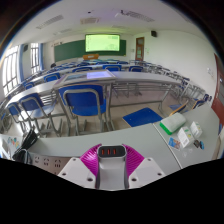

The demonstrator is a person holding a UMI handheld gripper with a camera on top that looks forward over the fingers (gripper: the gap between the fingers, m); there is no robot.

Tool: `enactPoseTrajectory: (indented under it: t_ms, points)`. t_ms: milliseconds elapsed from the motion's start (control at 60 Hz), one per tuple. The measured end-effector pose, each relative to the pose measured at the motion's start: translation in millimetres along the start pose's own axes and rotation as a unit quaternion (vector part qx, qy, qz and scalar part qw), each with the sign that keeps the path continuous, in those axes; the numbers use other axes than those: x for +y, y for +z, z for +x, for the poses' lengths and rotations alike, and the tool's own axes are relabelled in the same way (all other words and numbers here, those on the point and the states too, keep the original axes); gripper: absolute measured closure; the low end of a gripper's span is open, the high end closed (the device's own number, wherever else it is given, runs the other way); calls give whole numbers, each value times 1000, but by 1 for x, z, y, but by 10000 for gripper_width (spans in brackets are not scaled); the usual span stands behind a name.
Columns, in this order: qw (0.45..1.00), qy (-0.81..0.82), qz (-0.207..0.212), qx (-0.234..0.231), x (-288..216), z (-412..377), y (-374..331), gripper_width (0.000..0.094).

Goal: Unplug charger

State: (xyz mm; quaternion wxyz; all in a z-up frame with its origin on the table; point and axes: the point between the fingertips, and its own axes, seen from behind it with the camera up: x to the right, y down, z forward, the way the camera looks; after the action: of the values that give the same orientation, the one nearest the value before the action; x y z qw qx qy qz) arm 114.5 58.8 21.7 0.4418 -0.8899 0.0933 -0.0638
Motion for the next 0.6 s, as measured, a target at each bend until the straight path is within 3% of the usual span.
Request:
enactPoseTrajectory:
  t_ms: [200, 450, 600]
  points:
    - [1000, -5, -8, 5, 6, 18, 2, 467]
    - [999, -3, 46, 29, -20, 40, -72, 71]
    - [997, 1, 74, 35, -25, 32, -164, 80]
